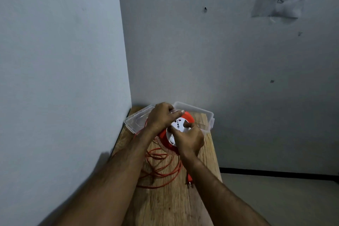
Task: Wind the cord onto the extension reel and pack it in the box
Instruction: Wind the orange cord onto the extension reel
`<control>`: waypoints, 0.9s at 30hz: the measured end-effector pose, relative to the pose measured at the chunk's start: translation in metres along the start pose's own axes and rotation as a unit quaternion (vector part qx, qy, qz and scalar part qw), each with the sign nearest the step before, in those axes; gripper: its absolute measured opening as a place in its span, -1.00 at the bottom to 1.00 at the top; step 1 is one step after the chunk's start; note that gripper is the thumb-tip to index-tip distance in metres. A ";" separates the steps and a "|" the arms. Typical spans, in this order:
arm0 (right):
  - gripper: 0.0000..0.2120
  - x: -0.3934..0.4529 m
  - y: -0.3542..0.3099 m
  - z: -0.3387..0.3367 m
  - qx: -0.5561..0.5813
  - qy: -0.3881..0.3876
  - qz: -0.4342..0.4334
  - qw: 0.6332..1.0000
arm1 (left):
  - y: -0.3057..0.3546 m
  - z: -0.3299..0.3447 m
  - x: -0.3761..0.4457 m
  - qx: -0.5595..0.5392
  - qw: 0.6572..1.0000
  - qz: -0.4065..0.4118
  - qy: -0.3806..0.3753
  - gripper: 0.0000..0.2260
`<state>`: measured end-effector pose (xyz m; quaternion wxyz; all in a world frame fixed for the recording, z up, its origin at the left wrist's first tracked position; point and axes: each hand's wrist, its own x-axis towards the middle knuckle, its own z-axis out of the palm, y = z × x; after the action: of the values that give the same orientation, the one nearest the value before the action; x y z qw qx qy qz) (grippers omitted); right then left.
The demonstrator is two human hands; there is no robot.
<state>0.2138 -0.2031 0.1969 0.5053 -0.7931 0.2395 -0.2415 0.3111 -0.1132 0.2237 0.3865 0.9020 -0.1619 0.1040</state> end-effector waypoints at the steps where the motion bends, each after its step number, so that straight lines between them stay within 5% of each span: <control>1: -0.38 0.000 0.002 0.006 0.042 -0.004 0.064 0.997 | -0.001 0.002 -0.001 0.009 1.000 0.004 0.002 -0.51; 4: -0.31 0.002 0.004 0.010 0.107 -0.032 0.145 0.983 | -0.009 0.005 0.000 0.011 1.000 0.004 -0.015 -0.48; 7: -0.64 -0.003 0.001 -0.012 -0.012 -0.040 -0.080 0.996 | -0.017 -0.002 0.002 -0.027 0.999 -0.022 -0.032 -0.44; 9: -0.75 -0.002 -0.001 -0.030 -0.132 -0.020 -0.347 0.928 | -0.018 -0.007 0.003 -0.033 0.998 -0.021 -0.043 -0.48; 11: -0.67 0.007 0.004 -0.038 -0.225 -0.092 -0.532 0.811 | -0.015 -0.010 0.003 -0.032 0.997 -0.011 -0.064 -0.49; 14: -0.39 0.021 0.013 -0.045 -0.346 -0.164 -0.593 0.709 | -0.011 -0.012 0.006 -0.053 0.995 -0.011 -0.083 -0.56; 19: -0.15 0.025 0.010 -0.048 -0.408 -0.184 -0.523 0.725 | -0.008 -0.010 0.004 -0.059 0.993 -0.002 -0.100 -0.58; 27: -0.38 0.021 0.008 -0.038 -0.349 -0.162 -0.510 0.770 | -0.005 -0.006 0.001 -0.038 0.996 -0.003 -0.085 -0.60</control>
<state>0.2054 -0.2454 0.2067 0.0277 -0.9478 -0.2175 -0.2314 0.3135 -0.1057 0.2249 0.4059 0.8926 -0.1951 0.0191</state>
